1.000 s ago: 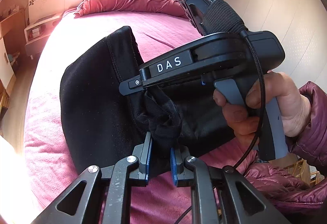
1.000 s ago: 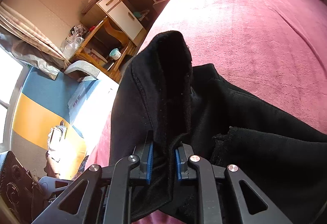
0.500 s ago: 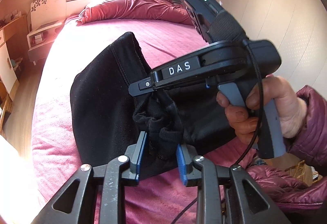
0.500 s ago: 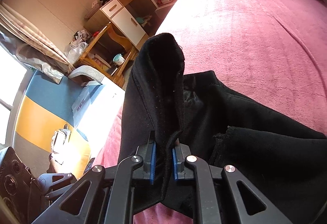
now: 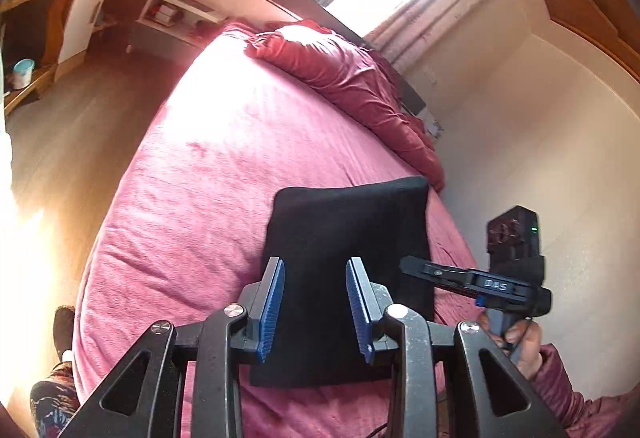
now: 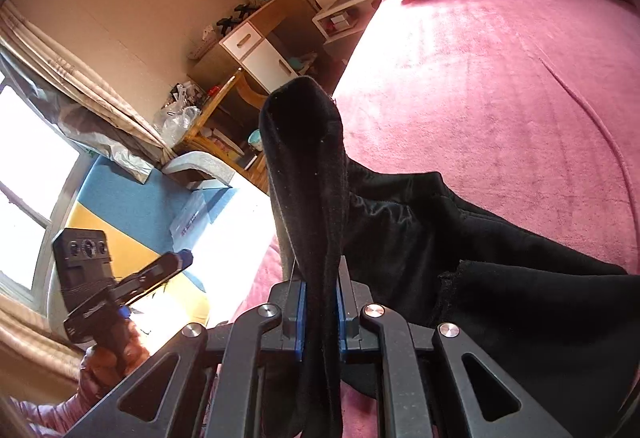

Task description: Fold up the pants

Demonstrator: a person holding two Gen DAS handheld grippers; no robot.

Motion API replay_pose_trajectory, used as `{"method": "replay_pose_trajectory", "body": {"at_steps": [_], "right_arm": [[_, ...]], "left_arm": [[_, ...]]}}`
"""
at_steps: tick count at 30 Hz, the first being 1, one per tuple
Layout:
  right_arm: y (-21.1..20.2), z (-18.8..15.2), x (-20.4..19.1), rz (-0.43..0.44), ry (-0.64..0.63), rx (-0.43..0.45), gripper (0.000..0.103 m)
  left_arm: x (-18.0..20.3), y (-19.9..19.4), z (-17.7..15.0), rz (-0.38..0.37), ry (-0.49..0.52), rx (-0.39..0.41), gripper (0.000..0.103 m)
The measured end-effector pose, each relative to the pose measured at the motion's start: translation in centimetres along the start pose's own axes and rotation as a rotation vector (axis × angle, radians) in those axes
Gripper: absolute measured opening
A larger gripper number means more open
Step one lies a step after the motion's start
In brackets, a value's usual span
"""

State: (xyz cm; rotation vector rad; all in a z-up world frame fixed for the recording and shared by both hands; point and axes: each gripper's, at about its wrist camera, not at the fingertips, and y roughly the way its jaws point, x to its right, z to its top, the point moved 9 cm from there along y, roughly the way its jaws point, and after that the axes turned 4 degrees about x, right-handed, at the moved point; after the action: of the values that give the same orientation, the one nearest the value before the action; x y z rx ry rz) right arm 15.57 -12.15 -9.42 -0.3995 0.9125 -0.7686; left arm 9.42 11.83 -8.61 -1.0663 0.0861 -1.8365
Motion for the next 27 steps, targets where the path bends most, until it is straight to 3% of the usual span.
{"method": "replay_pose_trajectory", "body": {"at_steps": [5,10,19,27], "right_arm": [[-3.4,1.5,-1.0,0.017,-0.006,0.06,0.012],[-7.9,2.1,1.1,-0.007,0.041,0.131,0.012],[-14.9,-1.1,11.0,-0.166,0.205,0.201,0.012],[-15.1,-6.5,21.5,-0.275,0.424,0.163,0.012]], "left_arm": [[-1.6,2.1,-0.8,0.055,-0.022,-0.047,0.032],[0.4,5.8,-1.8,0.033,0.02,-0.109,0.033],[6.8,12.6,-5.7,-0.033,0.148,-0.256,0.033],[10.0,16.2,-11.3,-0.049,0.258,-0.418,0.033]]}}
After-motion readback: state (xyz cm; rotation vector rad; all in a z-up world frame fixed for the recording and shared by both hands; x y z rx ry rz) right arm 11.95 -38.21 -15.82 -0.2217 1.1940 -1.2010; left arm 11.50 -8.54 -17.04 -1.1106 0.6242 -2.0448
